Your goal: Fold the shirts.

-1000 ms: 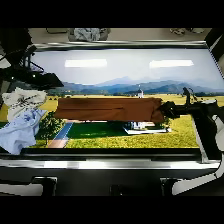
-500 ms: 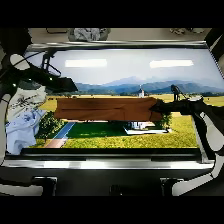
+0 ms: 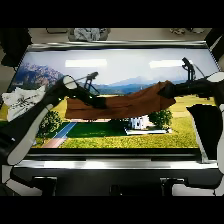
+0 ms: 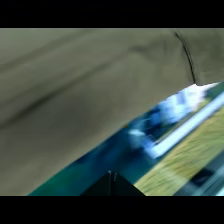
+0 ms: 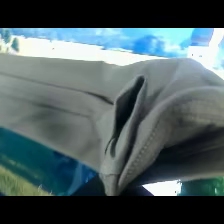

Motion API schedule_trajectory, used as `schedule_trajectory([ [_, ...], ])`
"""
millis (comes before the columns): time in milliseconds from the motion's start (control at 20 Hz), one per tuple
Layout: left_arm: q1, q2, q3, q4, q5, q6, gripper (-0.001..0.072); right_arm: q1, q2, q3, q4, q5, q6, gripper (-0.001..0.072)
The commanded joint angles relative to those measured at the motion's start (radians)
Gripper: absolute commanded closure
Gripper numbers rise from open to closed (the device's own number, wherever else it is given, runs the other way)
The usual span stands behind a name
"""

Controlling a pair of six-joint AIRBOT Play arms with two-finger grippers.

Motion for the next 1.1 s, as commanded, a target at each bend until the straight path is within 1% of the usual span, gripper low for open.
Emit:
schedule_trajectory([
  [0, -0.105, -0.092, -0.01, -0.221, 0.142, 0.0, 0.0677, 0.002, 0.106, 0.049, -0.101, 0.118, 0.102, 0.0674],
  [100, -0.147, -0.126, -0.01, -0.323, 0.209, 0.0, 0.0677, 0.002, 0.155, 0.049, -0.142, 0.186, 0.126, 0.0674],
  [200, -0.18, -0.157, 0.006, -0.367, 0.246, 0.0, 0.0677, 0.002, 0.206, 0.049, -0.188, 0.231, 0.149, 0.0674],
  [350, -0.205, -0.219, 0.072, -0.385, 0.246, -0.005, 0.0677, 0.002, 0.276, 0.049, -0.224, 0.27, 0.179, 0.0674],
  [500, -0.234, -0.288, 0.14, -0.41, 0.236, -0.051, 0.0677, 0.002, 0.34, 0.049, -0.223, 0.277, 0.215, 0.0674],
  [650, -0.282, -0.351, 0.179, -0.535, 0.208, -0.056, 0.0677, 0.002, 0.379, 0.049, -0.223, 0.267, 0.243, 0.0674],
  [750, -0.319, -0.383, 0.209, -0.578, 0.212, -0.044, 0.0677, 0.002, 0.379, 0.049, -0.222, 0.258, 0.246, 0.0674],
  [800, -0.325, -0.392, 0.222, -0.578, 0.212, -0.037, 0.0677, 0.002, 0.379, 0.049, -0.225, 0.241, 0.253, 0.0674],
  [900, -0.292, -0.387, 0.223, -0.565, 0.186, 0.013, 0.068, 0.003, 0.371, 0.048, -0.222, 0.214, 0.261, 0.0674],
  [950, -0.253, -0.372, 0.223, -0.499, 0.154, 0.004, 0.0681, 0.014, 0.356, 0.048, -0.222, 0.213, 0.264, 0.0674],
  [1050, -0.151, -0.308, 0.223, -0.316, 0.064, -0.016, 0.0681, 0.065, 0.316, 0.048, -0.208, 0.189, 0.263, 0.0674],
])
